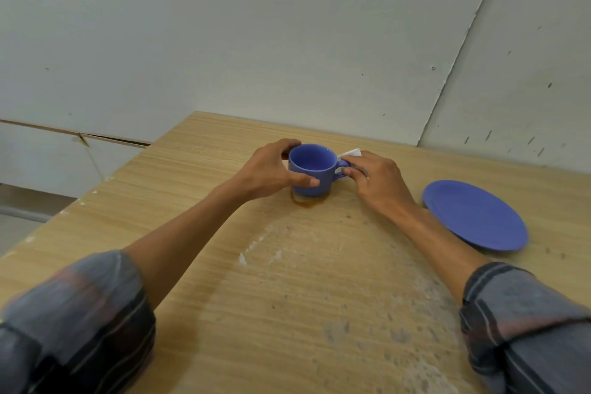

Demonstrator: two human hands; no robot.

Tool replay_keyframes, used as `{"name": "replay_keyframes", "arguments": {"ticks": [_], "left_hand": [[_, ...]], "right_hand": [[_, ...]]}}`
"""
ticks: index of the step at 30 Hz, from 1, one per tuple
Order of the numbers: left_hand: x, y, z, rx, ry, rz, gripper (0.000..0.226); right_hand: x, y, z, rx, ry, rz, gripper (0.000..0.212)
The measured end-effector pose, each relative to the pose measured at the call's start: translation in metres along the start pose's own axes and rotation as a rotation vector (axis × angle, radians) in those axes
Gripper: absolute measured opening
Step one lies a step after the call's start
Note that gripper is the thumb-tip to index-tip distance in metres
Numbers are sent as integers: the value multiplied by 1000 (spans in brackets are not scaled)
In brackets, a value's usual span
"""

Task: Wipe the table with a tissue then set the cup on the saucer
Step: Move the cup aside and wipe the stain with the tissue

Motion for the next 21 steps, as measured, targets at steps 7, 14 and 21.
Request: {"name": "replay_keyframes", "arguments": {"ticks": [7,14,21], "left_hand": [[-4,5,-31,-72,-74,31,82],[25,-9,-90,-121,-53,-24,79],[65,-25,-142,-97,0,-90,61]], "right_hand": [[25,24,0,-87,8,-60,20],[74,46,42,-29,75,-104,20],[116,52,99,46,107,-79,20]]}}
Point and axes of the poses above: each hand's wrist, its own y-axis towards the middle knuckle, its own z-axis out of the palm, x = y × z, the point moved 4 cm from there along y, towards the middle knuckle, and after that the axes turned 8 degrees about -x, right-handed, at the moved point
